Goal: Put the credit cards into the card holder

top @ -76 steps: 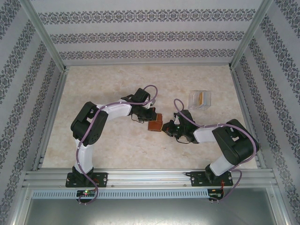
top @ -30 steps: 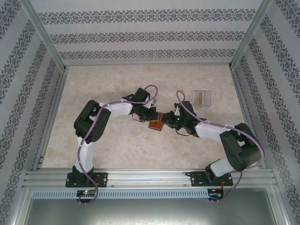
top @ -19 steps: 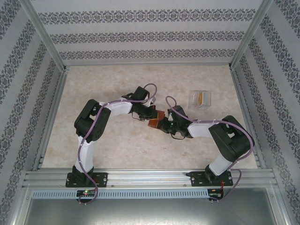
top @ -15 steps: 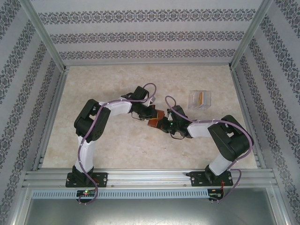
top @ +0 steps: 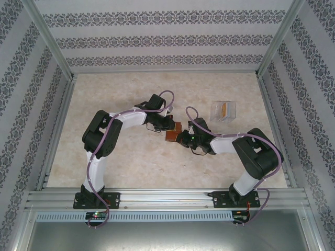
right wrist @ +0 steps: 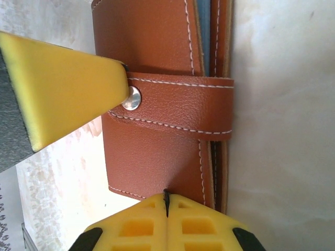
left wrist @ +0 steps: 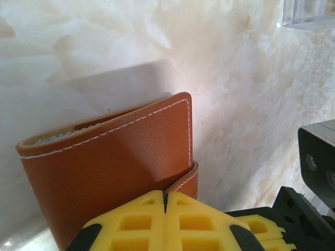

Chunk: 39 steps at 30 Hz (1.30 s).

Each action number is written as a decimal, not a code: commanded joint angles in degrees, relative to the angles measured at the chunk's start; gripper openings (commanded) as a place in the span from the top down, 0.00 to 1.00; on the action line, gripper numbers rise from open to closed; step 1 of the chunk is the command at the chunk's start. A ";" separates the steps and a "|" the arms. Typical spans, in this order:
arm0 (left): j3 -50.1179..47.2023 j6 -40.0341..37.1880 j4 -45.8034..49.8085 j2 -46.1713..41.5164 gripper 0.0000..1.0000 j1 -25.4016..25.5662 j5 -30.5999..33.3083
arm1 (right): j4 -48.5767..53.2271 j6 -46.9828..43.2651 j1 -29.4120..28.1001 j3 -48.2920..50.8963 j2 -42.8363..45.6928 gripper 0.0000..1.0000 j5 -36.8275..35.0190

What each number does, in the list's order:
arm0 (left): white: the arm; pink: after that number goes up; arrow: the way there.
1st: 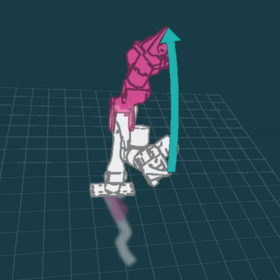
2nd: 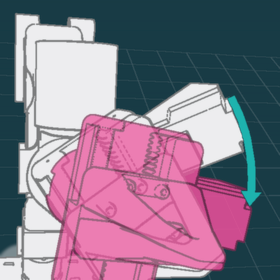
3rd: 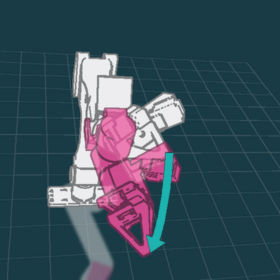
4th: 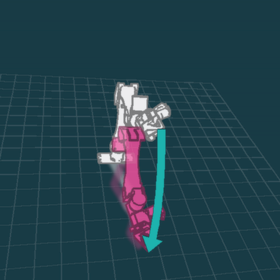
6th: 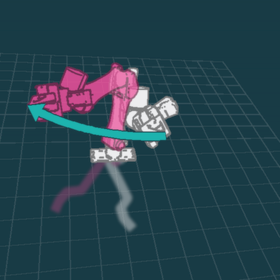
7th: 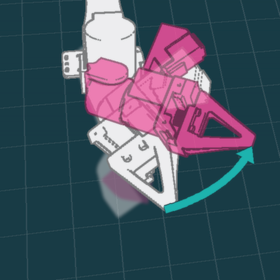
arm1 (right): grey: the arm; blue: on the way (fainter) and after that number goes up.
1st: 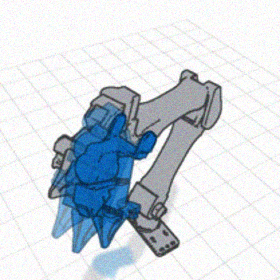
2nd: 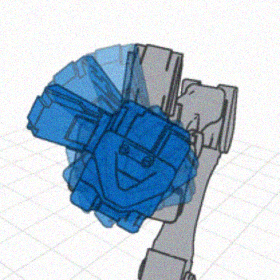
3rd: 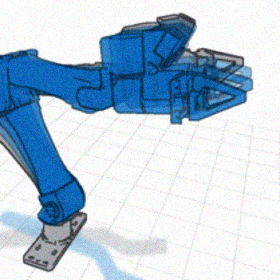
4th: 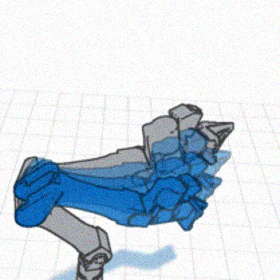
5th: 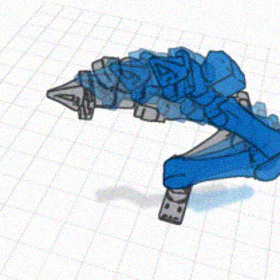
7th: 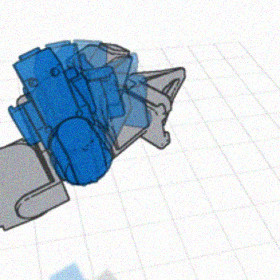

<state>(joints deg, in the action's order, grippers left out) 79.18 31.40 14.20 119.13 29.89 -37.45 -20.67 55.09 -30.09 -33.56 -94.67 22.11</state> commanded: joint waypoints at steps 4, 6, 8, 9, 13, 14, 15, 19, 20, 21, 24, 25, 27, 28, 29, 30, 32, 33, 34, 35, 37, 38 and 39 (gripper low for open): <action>1.02 -0.11 -0.12 0.92 1.00 -0.63 -0.74 | 3.54 -1.03 1.06 1.83 -0.61 0.95 -1.10; 1.38 0.92 -1.35 1.06 1.00 -0.60 -1.84 | 3.63 -0.95 1.08 1.76 -0.69 0.95 -1.12; 2.52 0.83 0.03 1.62 1.00 -0.62 -1.73 | 3.65 -0.95 1.08 1.66 -0.89 0.95 -0.86; 2.81 0.69 0.34 1.95 1.00 -0.57 -2.03 | 3.65 -0.73 1.08 1.57 -0.95 0.95 -0.77; 2.15 1.32 -0.10 2.42 1.00 -0.35 -3.29 | 3.70 -0.52 1.08 1.31 -0.69 0.95 -0.67; 1.55 1.54 -0.51 2.27 1.00 -0.27 -3.26 | 3.76 -0.50 1.08 1.22 -0.66 0.95 -0.71; 1.18 1.56 -0.87 2.16 1.00 -0.14 -3.25 | 3.72 -0.47 1.08 1.22 -0.58 0.95 -0.76; 0.37 1.21 -0.57 2.05 1.00 -0.15 -2.59 | 3.86 -0.49 1.08 1.22 -0.27 0.95 -0.73; 0.06 1.21 -0.66 1.85 1.00 -0.18 -2.23 | 3.94 -0.44 1.15 1.22 -0.25 0.95 -0.75; -0.07 1.08 -0.58 1.61 1.00 -0.18 -2.02 | 3.92 -0.51 1.21 1.30 -0.16 0.95 -0.78; 0.01 0.41 0.10 1.13 1.00 -0.22 -1.64 | 3.89 -0.46 1.20 1.46 -0.11 0.95 -0.61; 0.01 0.18 0.36 0.95 1.00 -0.26 -1.38 | 3.88 -0.42 1.23 1.52 0.00 0.95 -0.66; 0.09 -0.37 1.17 0.84 1.00 -0.61 -0.87 | 4.05 -0.34 1.21 1.66 0.43 0.95 -0.71; 0.10 -0.51 1.28 0.92 1.00 -0.74 -0.78 | 4.13 -0.36 1.25 1.74 0.61 0.95 -0.80; 0.18 -0.55 1.36 1.06 1.00 -0.91 -0.87 | 4.25 -0.45 1.28 1.68 0.84 0.96 -0.91; 0.19 -0.55 1.32 1.23 1.00 -1.06 -0.79 | 4.40 -0.49 1.26 1.74 0.94 0.95 -0.97; 0.18 -0.62 1.41 1.62 1.00 -1.09 -0.61 | 4.49 -0.49 1.35 1.64 1.18 0.95 -0.97; 0.11 -0.57 1.24 1.80 1.00 -1.13 -0.59 | 4.59 -0.50 1.30 1.57 1.22 0.96 -0.89; -0.12 -0.51 1.05 1.89 1.00 -1.10 -0.67 | 4.74 -0.45 1.39 1.48 1.25 0.96 -0.93; -0.39 -0.38 0.64 1.81 1.00 -1.08 -0.77 | 4.81 -0.52 1.44 1.39 1.22 0.96 -0.84; -1.27 -0.20 -0.07 1.17 1.00 -1.10 -0.64 | 4.95 -0.65 1.53 1.26 1.16 0.96 -0.84; -1.67 -0.25 -0.22 0.78 1.00 -1.13 -0.52 | 4.97 -0.66 1.52 1.22 1.16 0.96 -0.84; -1.98 -0.28 -0.22 0.43 1.00 -1.15 -0.35 | 4.95 -0.60 1.53 1.14 1.08 0.96 -0.91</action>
<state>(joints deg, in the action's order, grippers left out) 79.29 32.12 13.21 120.57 29.61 -39.44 -19.53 55.13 -29.34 -33.19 -93.78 22.50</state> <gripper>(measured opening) 0.049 0.066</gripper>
